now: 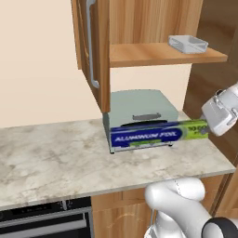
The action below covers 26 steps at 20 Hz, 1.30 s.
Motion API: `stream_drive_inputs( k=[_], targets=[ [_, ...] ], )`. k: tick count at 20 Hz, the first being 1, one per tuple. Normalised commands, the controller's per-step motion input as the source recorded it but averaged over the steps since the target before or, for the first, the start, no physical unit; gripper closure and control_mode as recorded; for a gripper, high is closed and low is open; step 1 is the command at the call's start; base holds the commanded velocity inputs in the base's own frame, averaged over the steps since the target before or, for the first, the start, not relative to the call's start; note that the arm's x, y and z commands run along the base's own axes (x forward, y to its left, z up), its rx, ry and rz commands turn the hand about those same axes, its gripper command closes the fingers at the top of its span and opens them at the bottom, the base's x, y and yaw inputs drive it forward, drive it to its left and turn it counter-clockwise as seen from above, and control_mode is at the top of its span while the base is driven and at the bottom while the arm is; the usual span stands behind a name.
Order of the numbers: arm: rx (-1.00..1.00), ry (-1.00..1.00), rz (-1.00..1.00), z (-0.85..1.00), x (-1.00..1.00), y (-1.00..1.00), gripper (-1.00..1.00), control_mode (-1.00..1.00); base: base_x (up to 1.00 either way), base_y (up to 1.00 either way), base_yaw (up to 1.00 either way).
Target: Retrieve the tupperware and aluminum foil from the cabinet and place them on the dining counter near the plate with carrot and cucumber to prepare for storing leftovers.
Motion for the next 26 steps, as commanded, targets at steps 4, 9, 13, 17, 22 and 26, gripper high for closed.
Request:
stream_drive_inputs(
  k=[4, 9, 13, 17, 22, 26],
  targets=[
    [-0.08, 0.11, -0.12, -0.26, 0.00, 0.00, 1.00, -1.00, 0.00, 0.00, 0.00],
    [-0.01, 0.00, -0.04, -0.07, 0.00, 0.00, 1.00, -1.00, 0.00, 0.00, 0.00],
    [0.00, 0.00, 0.00, 0.00, 0.00, 0.00, 1.00, 1.00, -0.42, 0.00, -0.01],
    [0.00, 0.00, 0.00, 0.00, 0.00, 0.00, 1.00, 1.00, -1.00, 0.19, 0.05],
    [0.00, 0.00, 0.00, 0.00, 0.00, 0.00, 1.00, 1.00, -0.38, 0.67, 0.64],
    [0.00, 0.00, 0.00, 0.00, 0.00, 0.00, 1.00, 1.00, -0.11, 0.24, 0.97]
  ],
)
